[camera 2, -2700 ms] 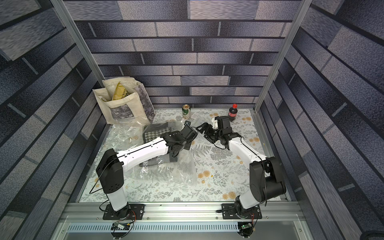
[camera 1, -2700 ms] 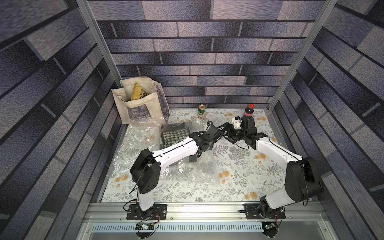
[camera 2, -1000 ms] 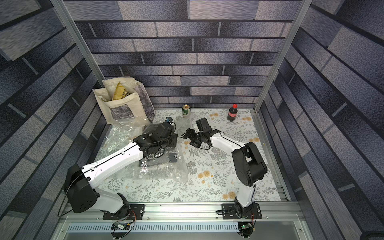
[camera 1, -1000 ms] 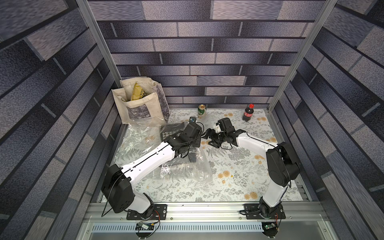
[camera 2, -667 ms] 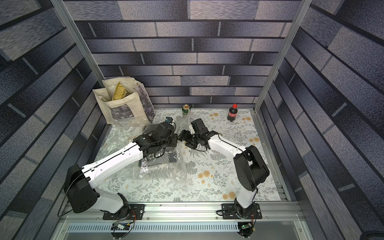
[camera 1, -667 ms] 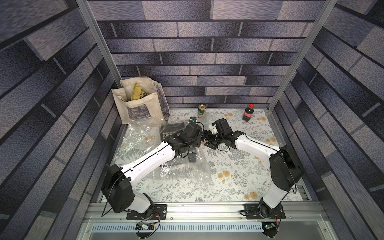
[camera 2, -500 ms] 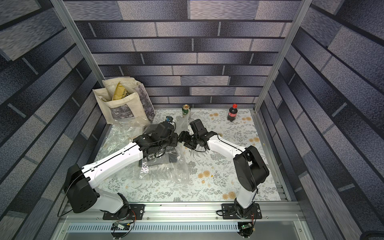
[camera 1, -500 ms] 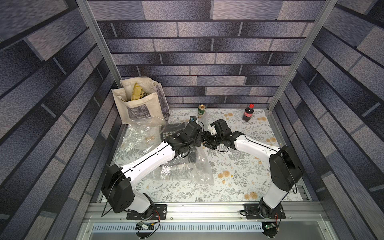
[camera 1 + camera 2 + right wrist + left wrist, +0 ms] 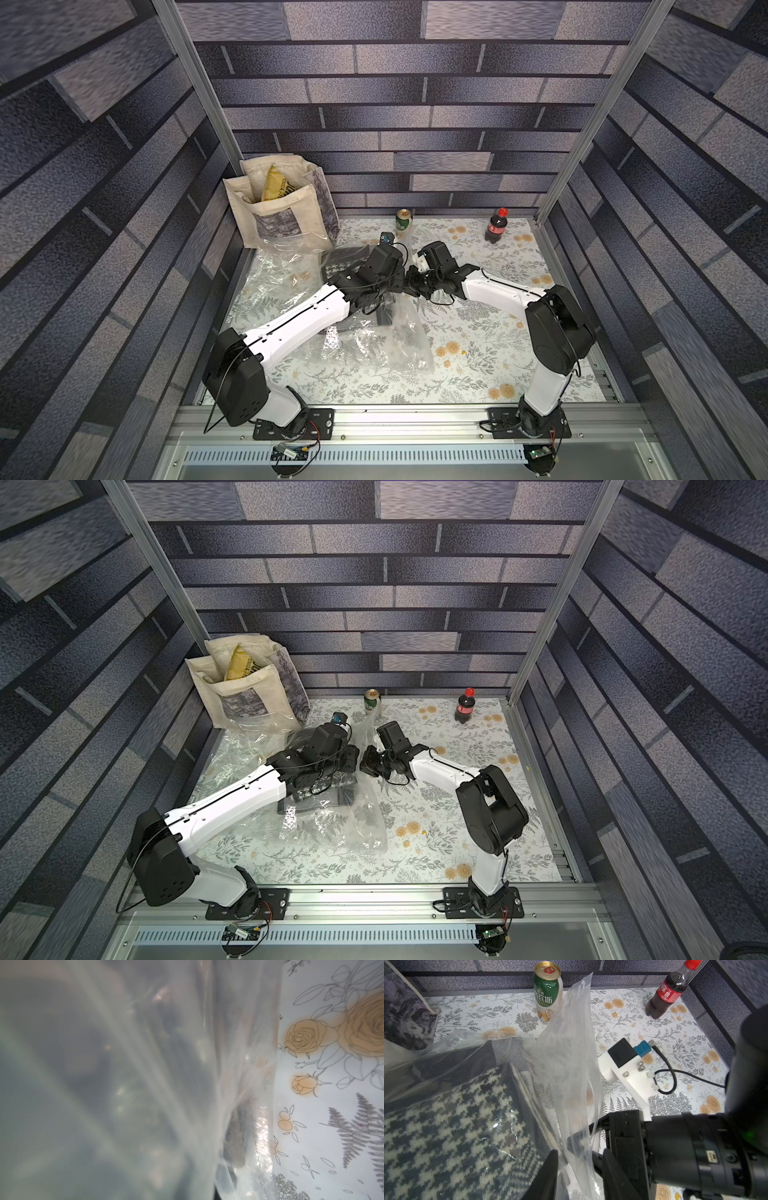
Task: Take the scarf out of the vacuum bag
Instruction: Open the vacuum bag at the center of the board.
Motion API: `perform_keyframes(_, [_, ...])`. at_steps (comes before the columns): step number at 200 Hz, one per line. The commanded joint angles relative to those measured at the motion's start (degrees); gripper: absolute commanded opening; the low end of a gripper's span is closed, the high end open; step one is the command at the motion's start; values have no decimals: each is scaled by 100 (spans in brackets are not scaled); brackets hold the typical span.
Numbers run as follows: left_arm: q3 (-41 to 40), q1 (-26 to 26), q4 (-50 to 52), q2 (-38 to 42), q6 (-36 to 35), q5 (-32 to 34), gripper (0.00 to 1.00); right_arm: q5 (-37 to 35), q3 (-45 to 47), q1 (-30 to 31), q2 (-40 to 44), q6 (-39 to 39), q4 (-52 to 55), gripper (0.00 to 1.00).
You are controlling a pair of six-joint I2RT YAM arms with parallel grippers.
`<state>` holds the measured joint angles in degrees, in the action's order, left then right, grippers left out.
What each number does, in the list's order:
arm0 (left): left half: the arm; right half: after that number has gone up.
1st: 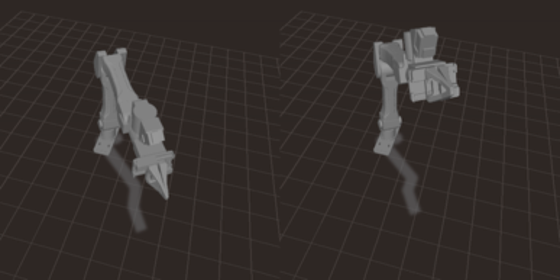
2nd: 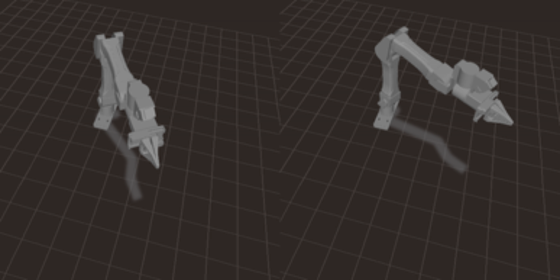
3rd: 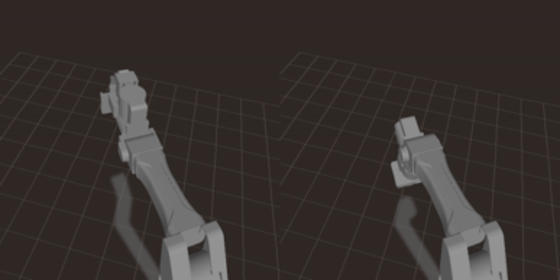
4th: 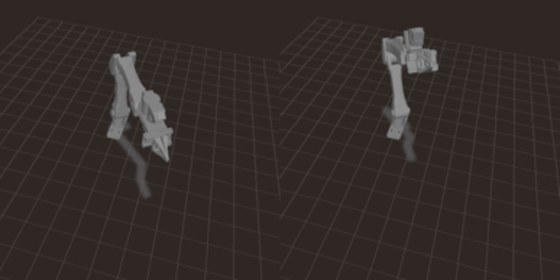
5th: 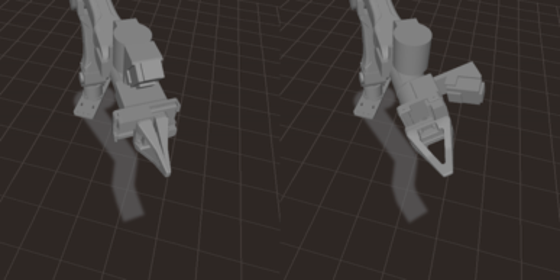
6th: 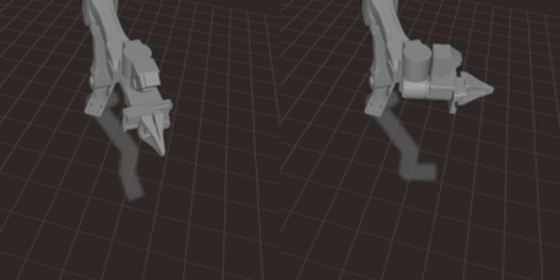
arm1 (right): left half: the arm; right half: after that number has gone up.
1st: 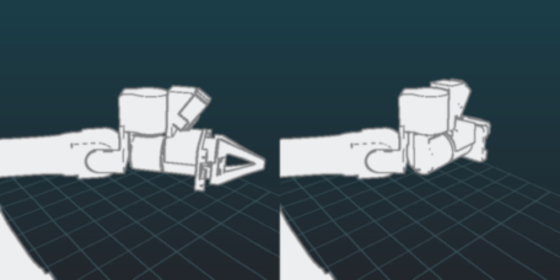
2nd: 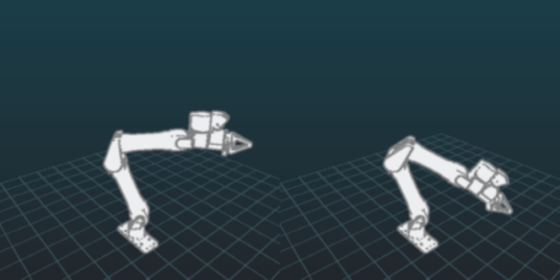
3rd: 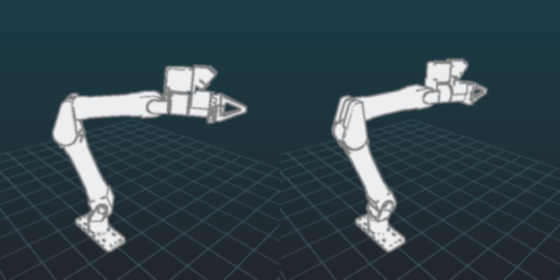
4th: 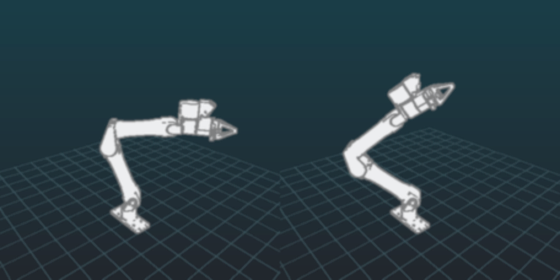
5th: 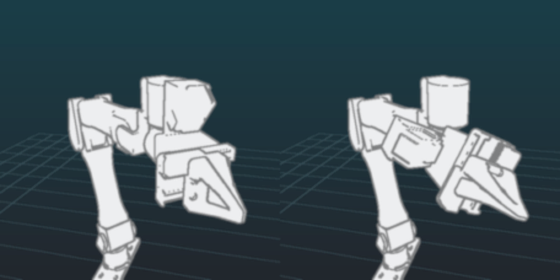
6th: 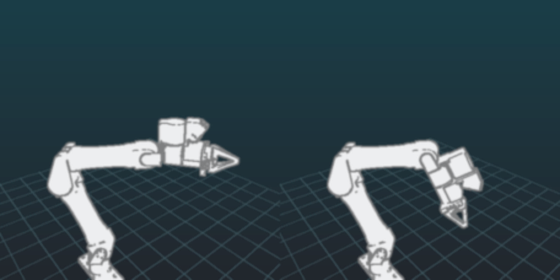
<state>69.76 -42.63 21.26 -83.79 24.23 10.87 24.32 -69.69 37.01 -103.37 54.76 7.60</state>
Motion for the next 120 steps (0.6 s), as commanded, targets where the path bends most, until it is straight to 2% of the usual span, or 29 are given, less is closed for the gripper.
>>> perform_keyframes(1, [-70, 40, -116, -32, -47, -215, 49, 93, -33, 51, -47, 24, -191, 0])
perform_keyframes(20, [-3, 70, -120, -148, -58, -261, 59, 120, 36, 51, 1, 43, -256, 0])
perform_keyframes(59, [534, 114, 54, -482, -182, -237, 64, 191, 321, 51, 161, 114, -546, 0])
perform_keyframes(95, [1108, 157, 258, -965, -267, -256, 65, 284, 482, 51, 255, 123, -728, 0])
perform_keyframes(120, [1430, 176, 488, -1240, -183, 67, 60, 296, 535, 51, 330, 118, -744, 0])
